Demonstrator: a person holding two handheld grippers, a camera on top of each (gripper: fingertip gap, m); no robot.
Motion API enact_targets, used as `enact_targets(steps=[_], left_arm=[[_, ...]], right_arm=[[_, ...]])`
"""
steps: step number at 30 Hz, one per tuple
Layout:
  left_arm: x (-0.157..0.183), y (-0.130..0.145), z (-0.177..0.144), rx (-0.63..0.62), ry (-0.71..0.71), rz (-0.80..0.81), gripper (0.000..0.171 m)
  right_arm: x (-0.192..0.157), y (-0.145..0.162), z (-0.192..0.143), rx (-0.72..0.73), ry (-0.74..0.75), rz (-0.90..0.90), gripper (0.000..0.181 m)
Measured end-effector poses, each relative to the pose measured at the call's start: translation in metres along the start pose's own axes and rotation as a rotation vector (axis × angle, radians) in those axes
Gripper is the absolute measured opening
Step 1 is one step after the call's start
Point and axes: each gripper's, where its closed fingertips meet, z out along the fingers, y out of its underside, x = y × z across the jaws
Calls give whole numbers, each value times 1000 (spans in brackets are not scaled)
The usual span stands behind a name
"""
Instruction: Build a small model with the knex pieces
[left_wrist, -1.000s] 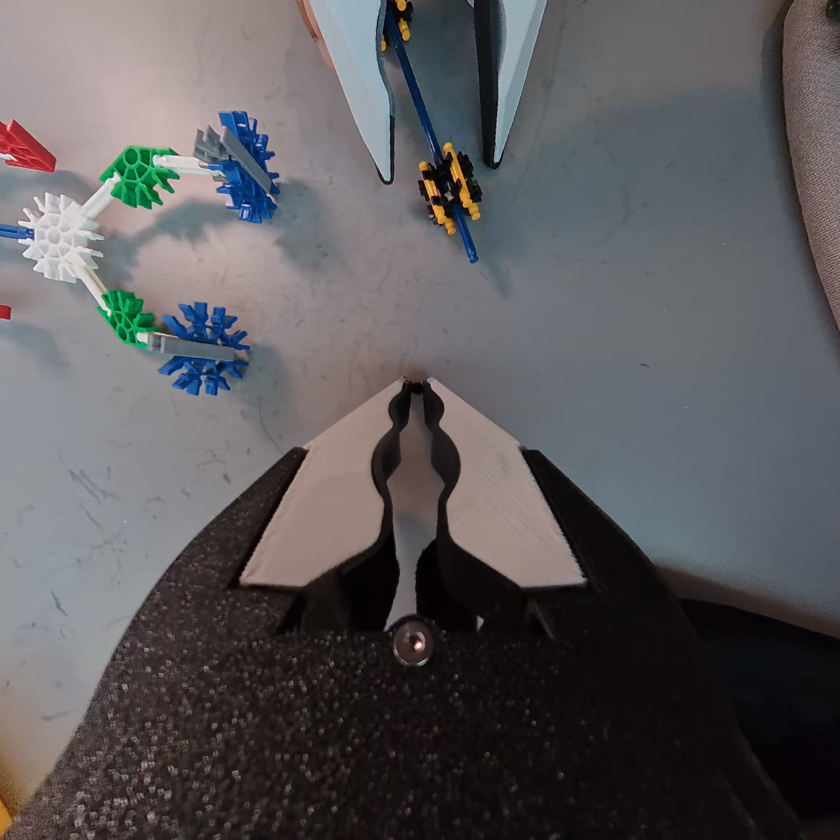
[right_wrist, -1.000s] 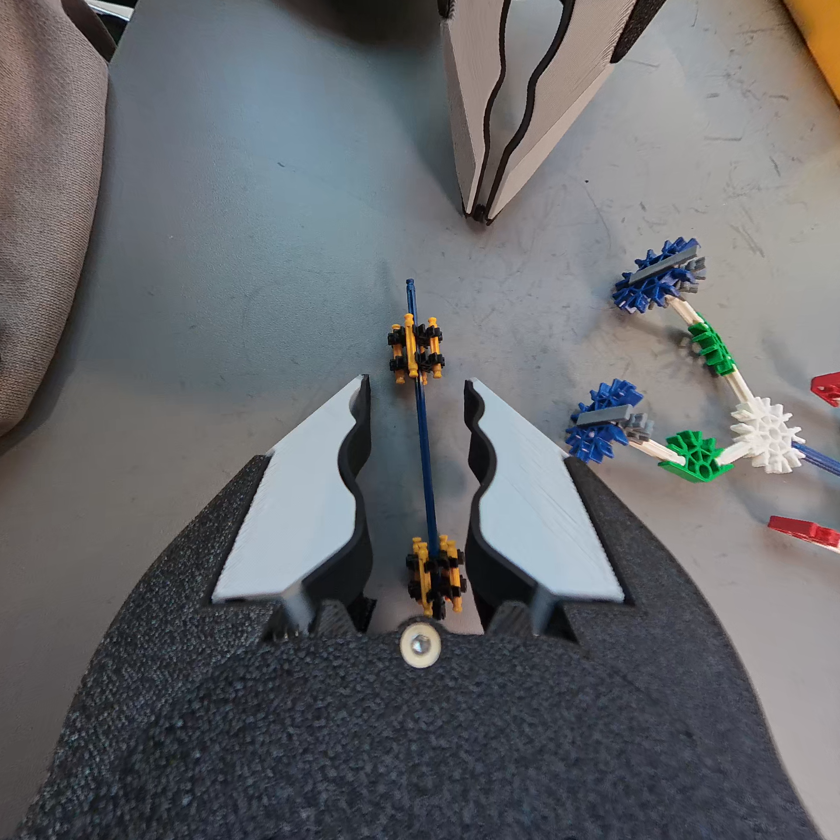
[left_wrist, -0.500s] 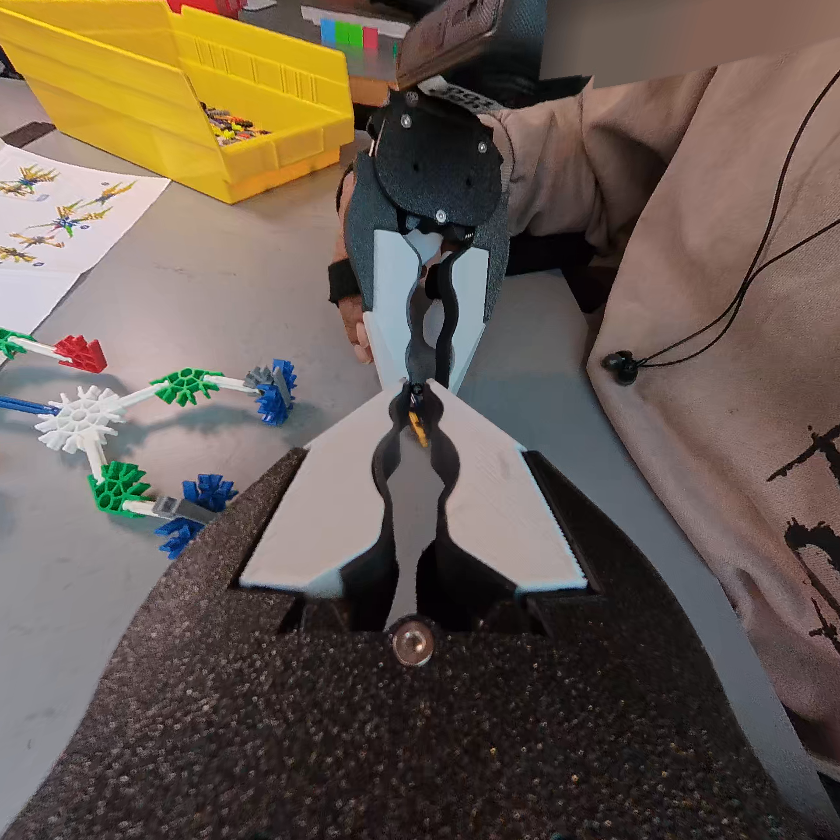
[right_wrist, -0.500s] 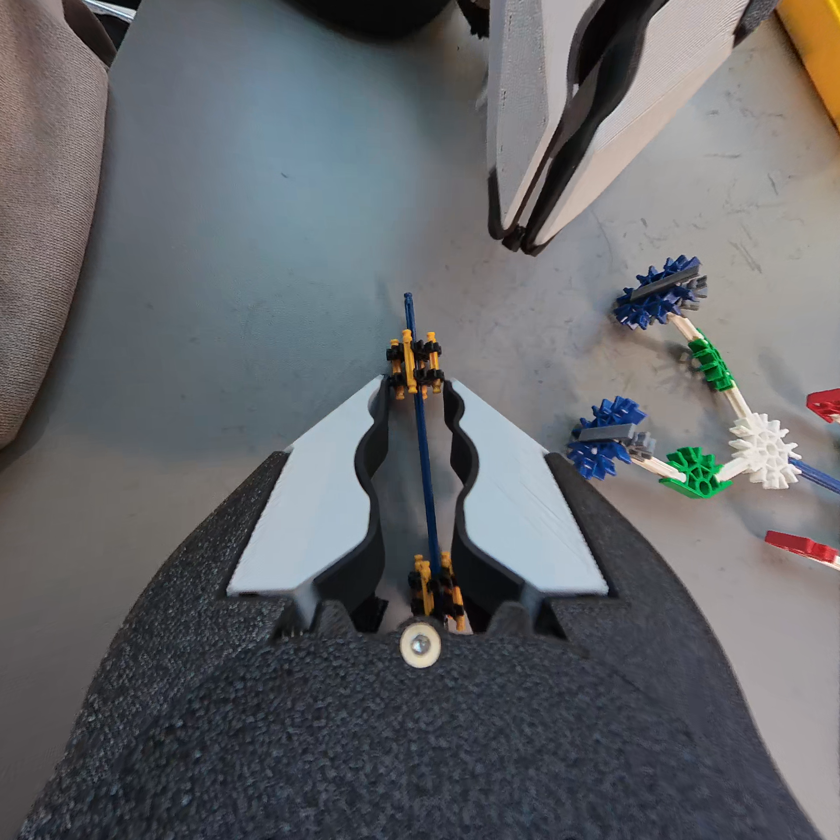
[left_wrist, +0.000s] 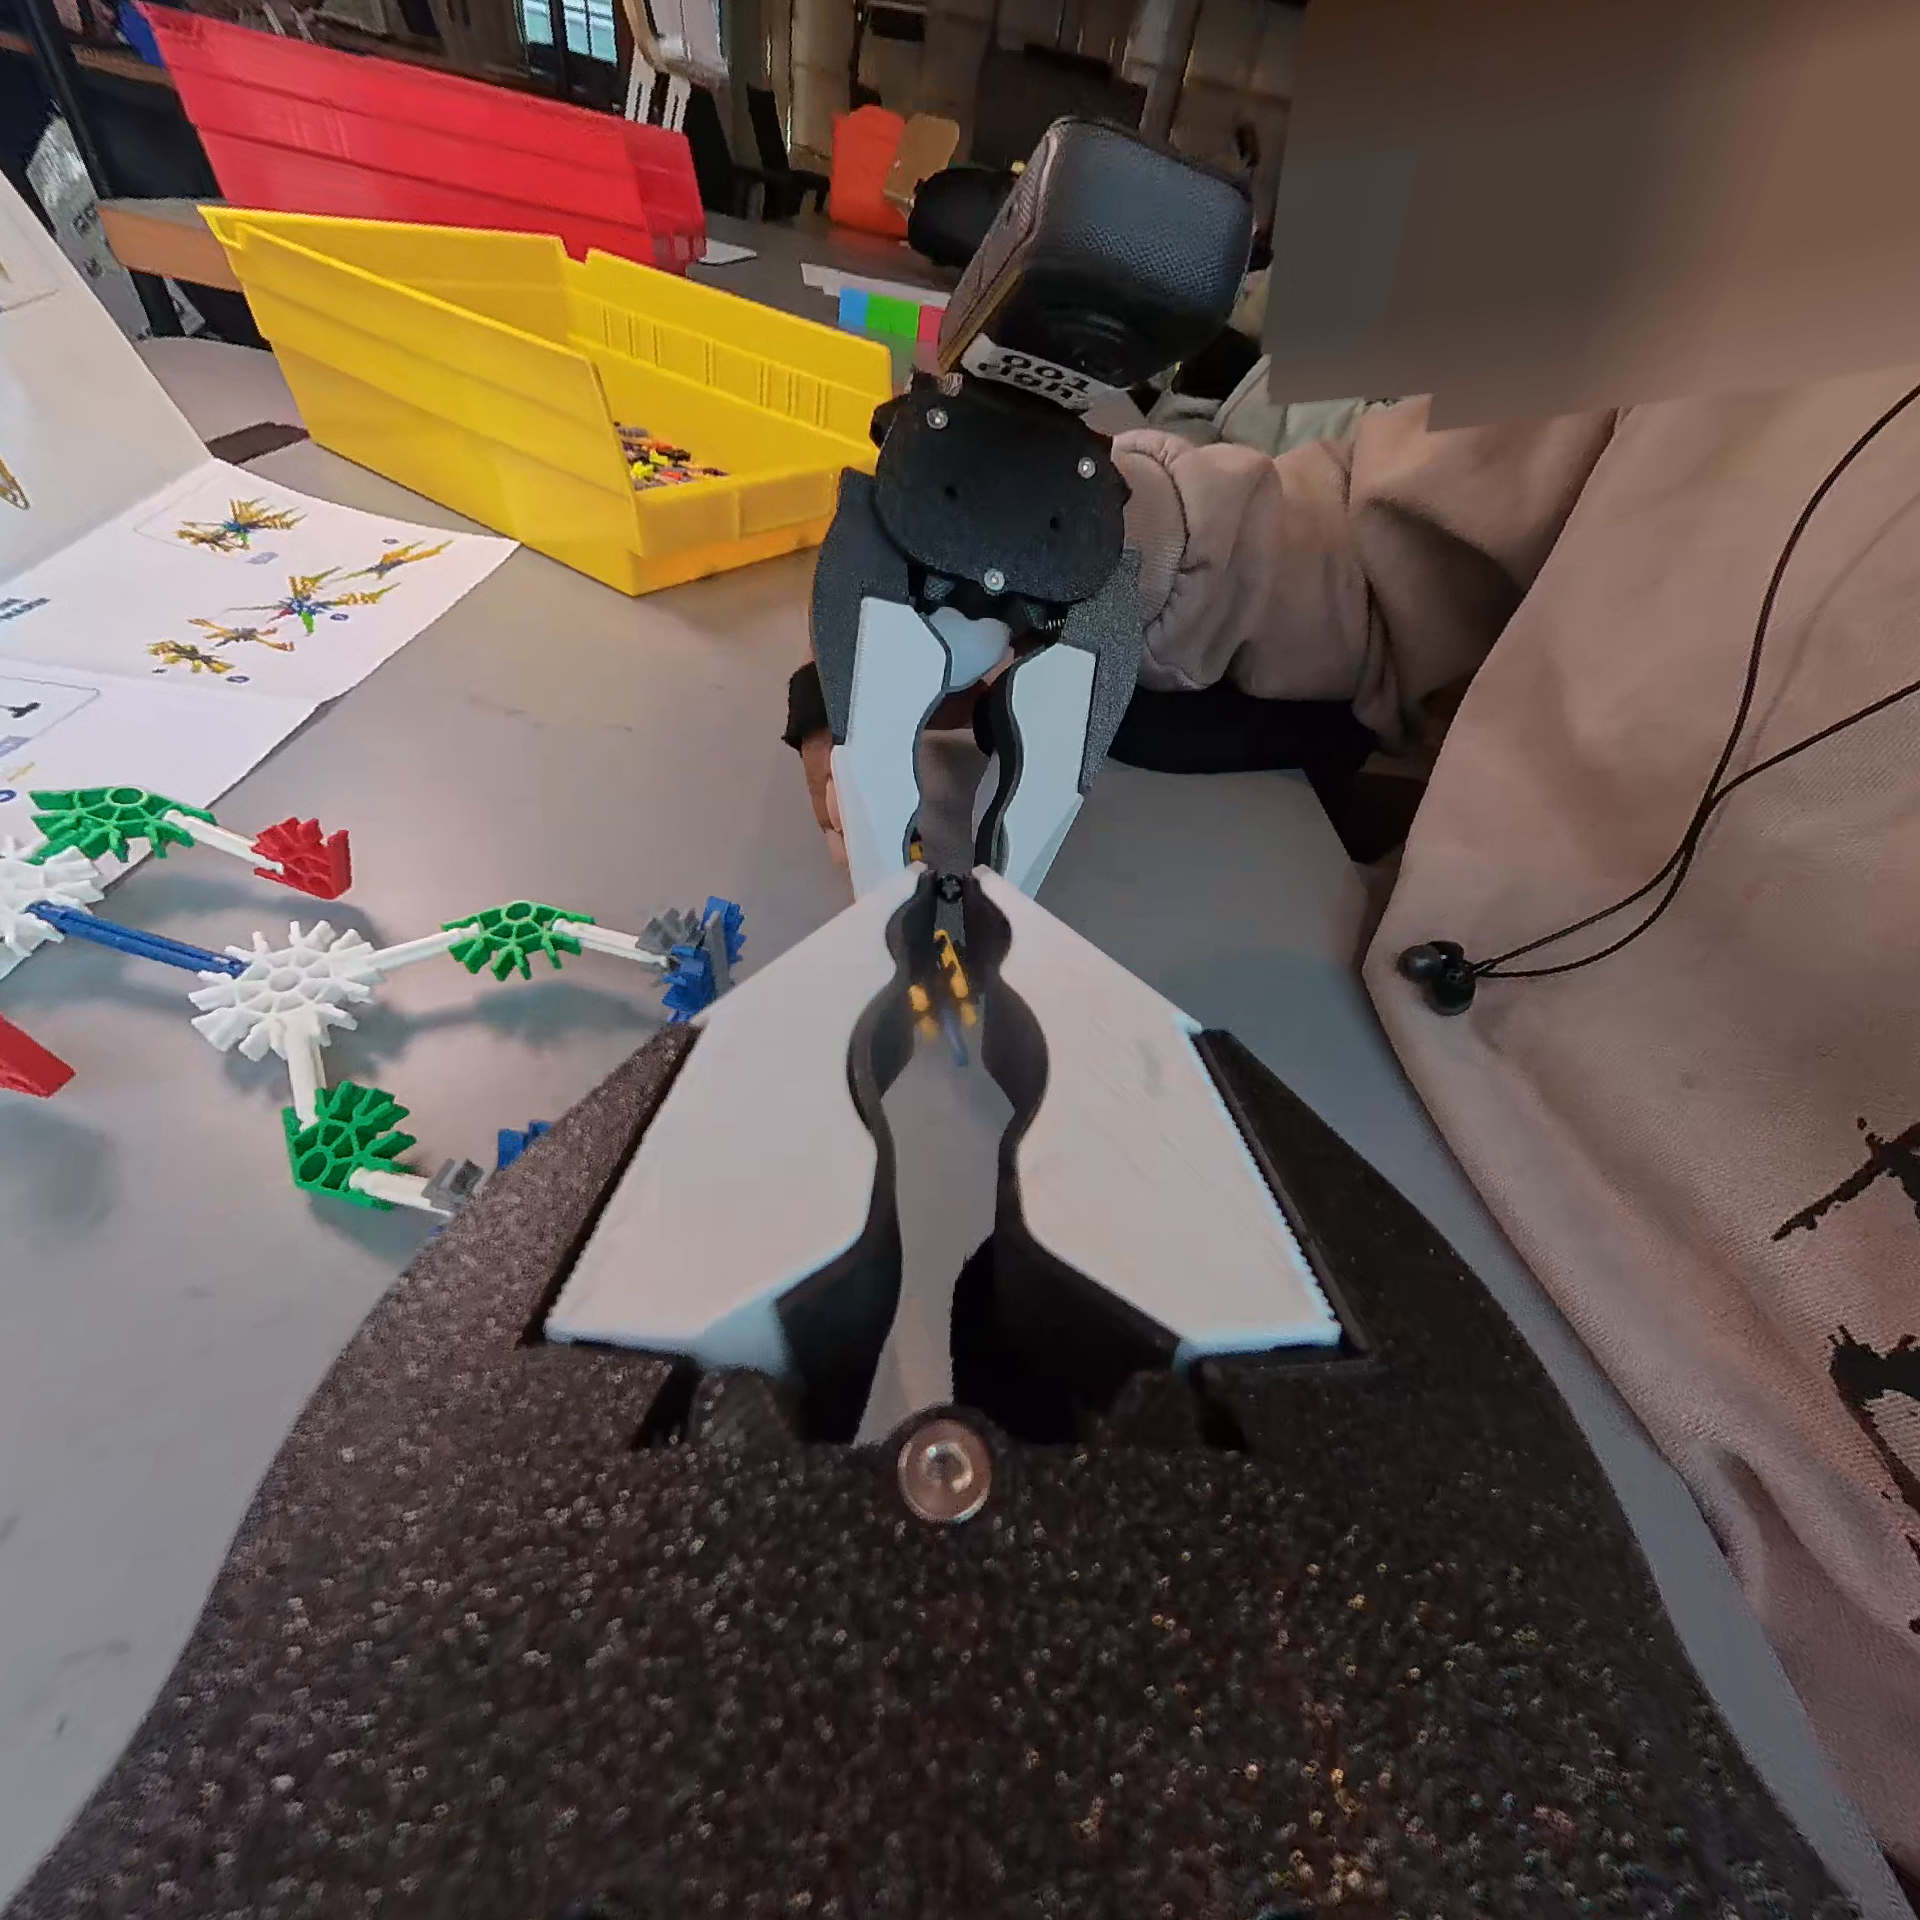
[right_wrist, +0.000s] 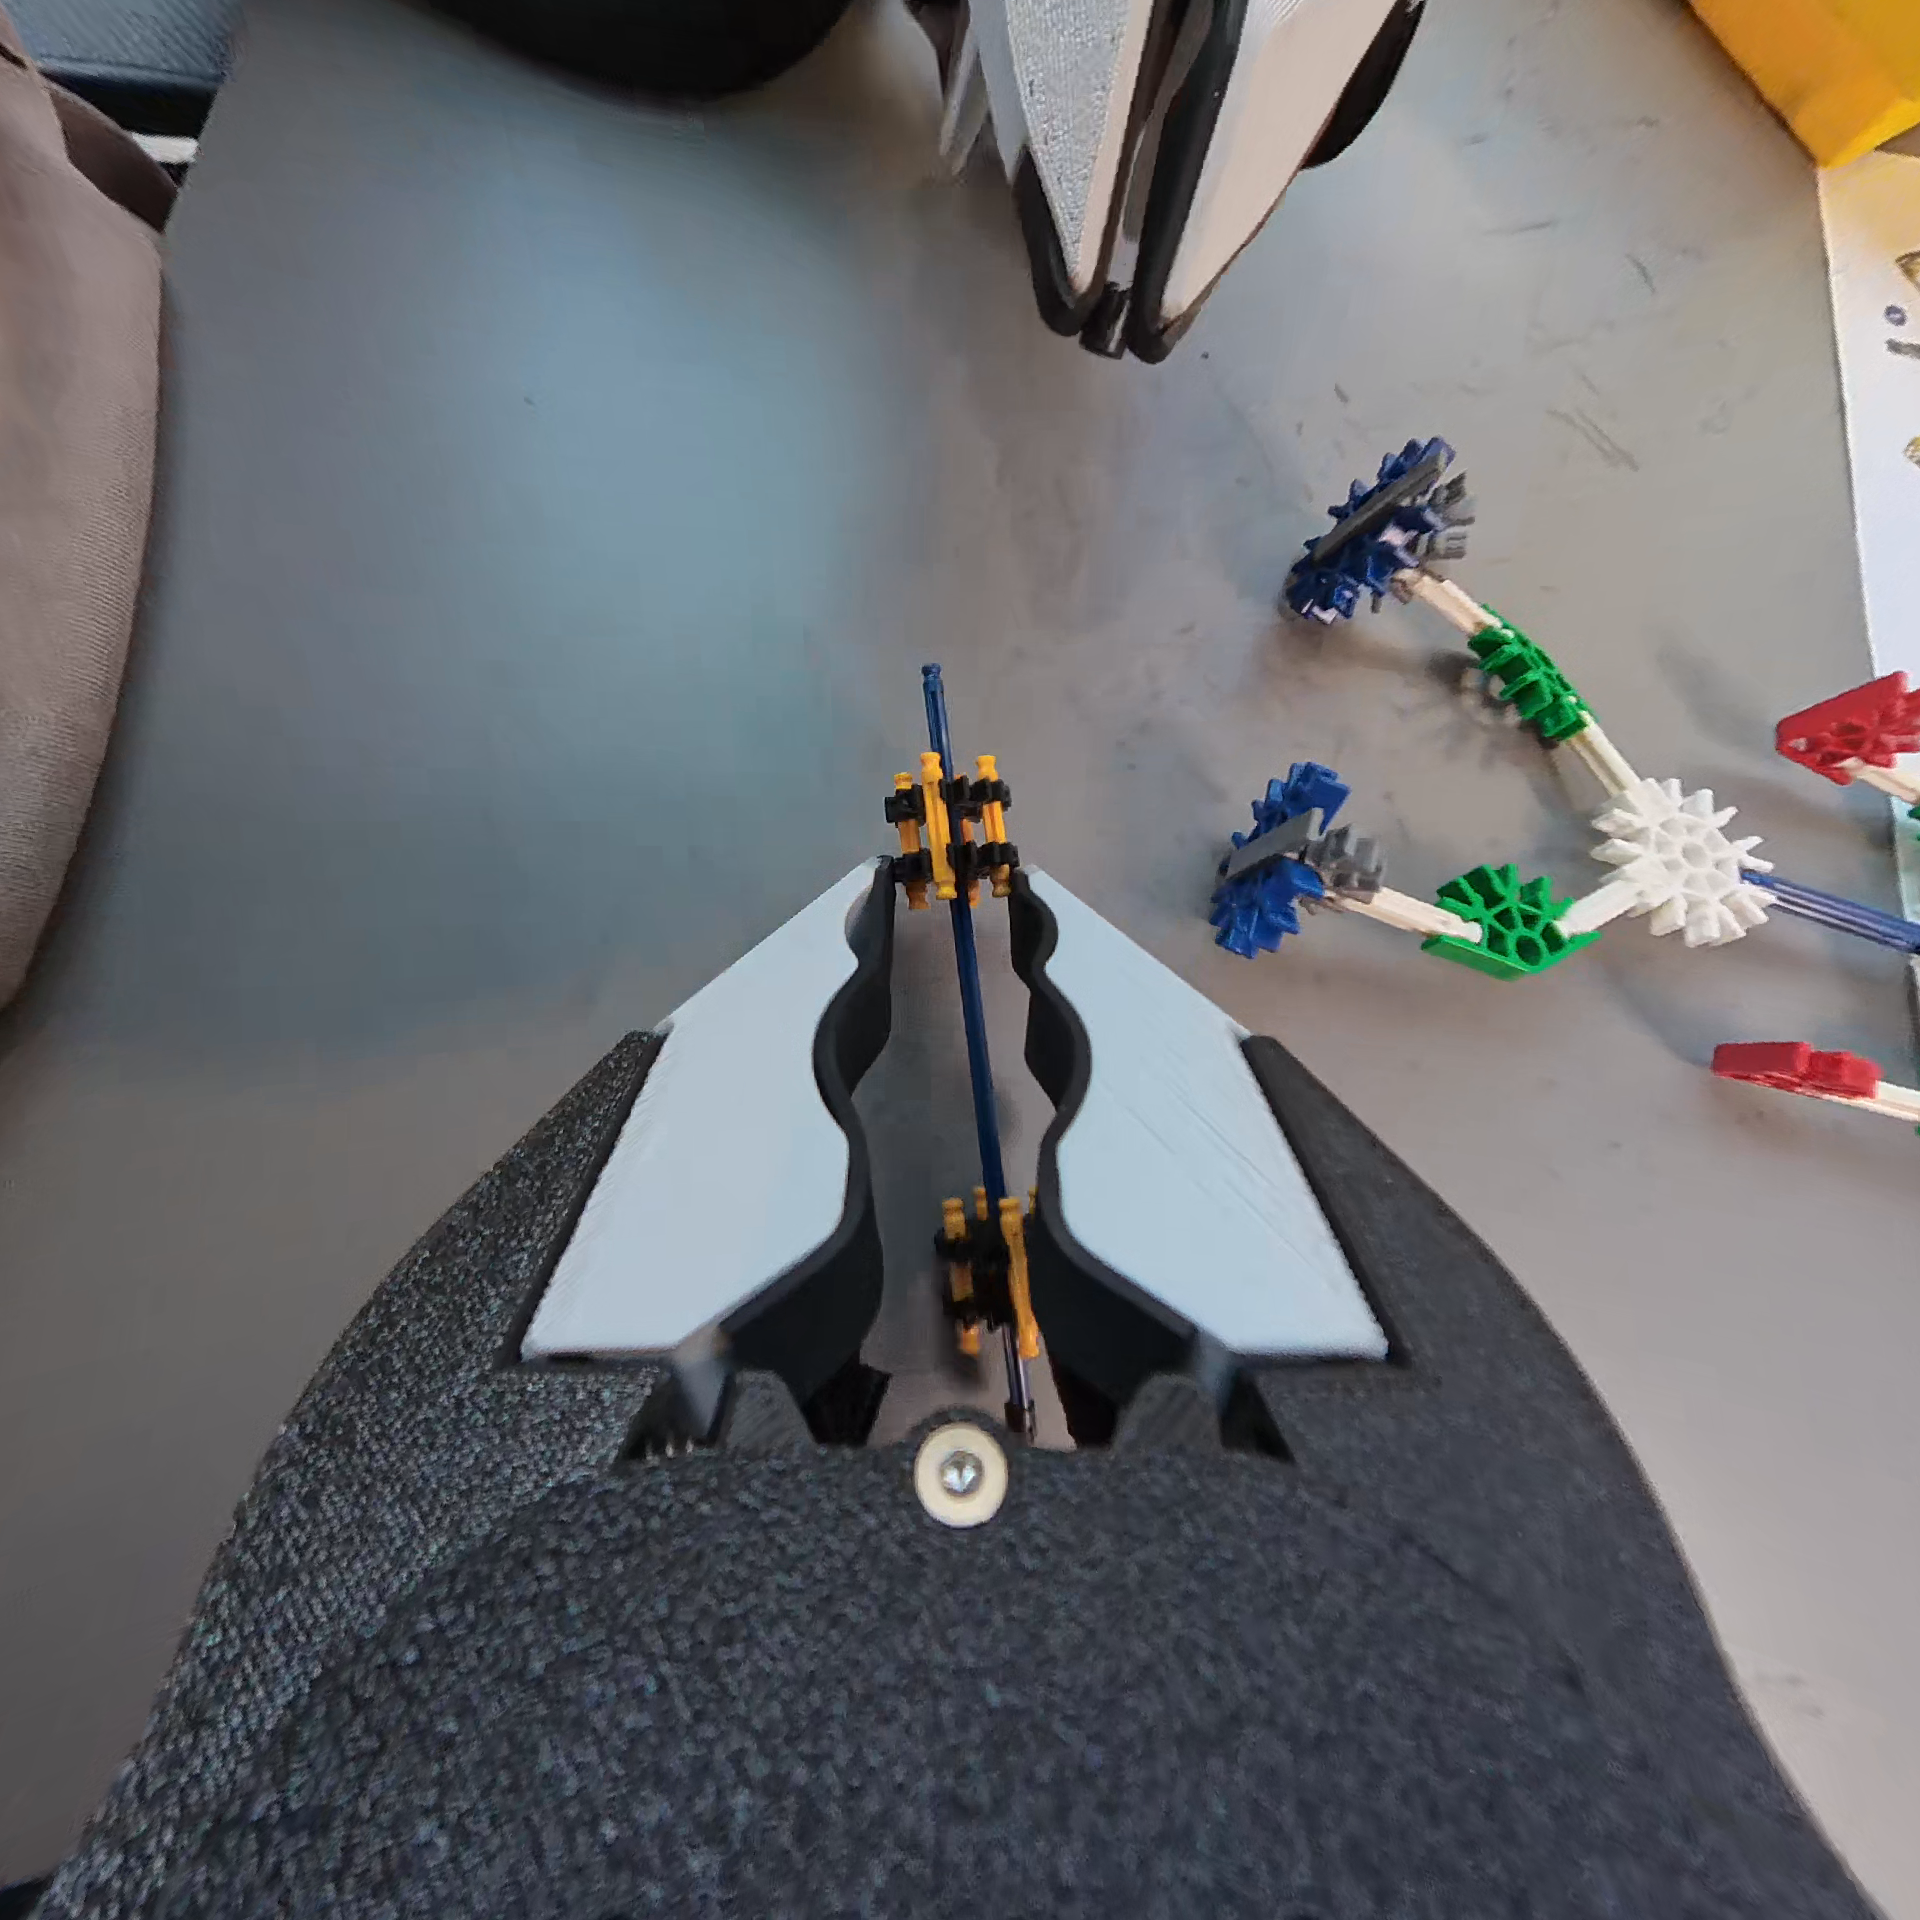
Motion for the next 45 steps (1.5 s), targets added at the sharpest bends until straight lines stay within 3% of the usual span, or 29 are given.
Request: enact_targets(steps=[10,16,21,29,45], left_arm=[[1,14,5,-95,-14,39,5],[5,14,6,-96,6,38,5],[5,1,0,-21,6,45,5],[-2,-18,-9,92,-36,51,5],[-3,-16,-9,90,-41,73,5]], right_arm=[[0,9,-6,-40,-7,-12,25],[-3,14,-5,-62,-12,-47,2],[4,3,-14,17,-1,-17,2],[21,-39,-43,318,14,108,2],[20,-42,-42,347,-4,133,2]])
